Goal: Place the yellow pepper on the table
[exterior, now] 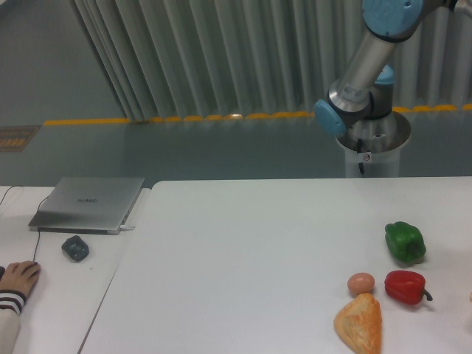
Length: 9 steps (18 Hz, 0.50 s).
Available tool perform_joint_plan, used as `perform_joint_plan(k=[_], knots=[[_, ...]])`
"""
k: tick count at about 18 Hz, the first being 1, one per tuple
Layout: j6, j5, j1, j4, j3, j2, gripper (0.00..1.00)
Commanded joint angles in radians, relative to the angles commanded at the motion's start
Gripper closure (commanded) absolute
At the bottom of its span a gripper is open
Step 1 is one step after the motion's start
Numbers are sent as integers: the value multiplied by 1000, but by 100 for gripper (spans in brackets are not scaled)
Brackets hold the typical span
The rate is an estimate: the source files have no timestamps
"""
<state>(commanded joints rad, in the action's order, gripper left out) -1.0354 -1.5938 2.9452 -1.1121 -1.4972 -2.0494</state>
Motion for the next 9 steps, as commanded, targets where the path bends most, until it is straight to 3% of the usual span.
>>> perform_joint_plan(k=[2,3,7,8,9], knots=[[-3,0,-2,-2,0,-2,36],[-6,0,-2,-2,-2,0,42],[-8,-6,-2,-2,2,0,49],[-2,-6,-3,-2,2,0,62],[-2,-8,-5,-3,0,0,65]])
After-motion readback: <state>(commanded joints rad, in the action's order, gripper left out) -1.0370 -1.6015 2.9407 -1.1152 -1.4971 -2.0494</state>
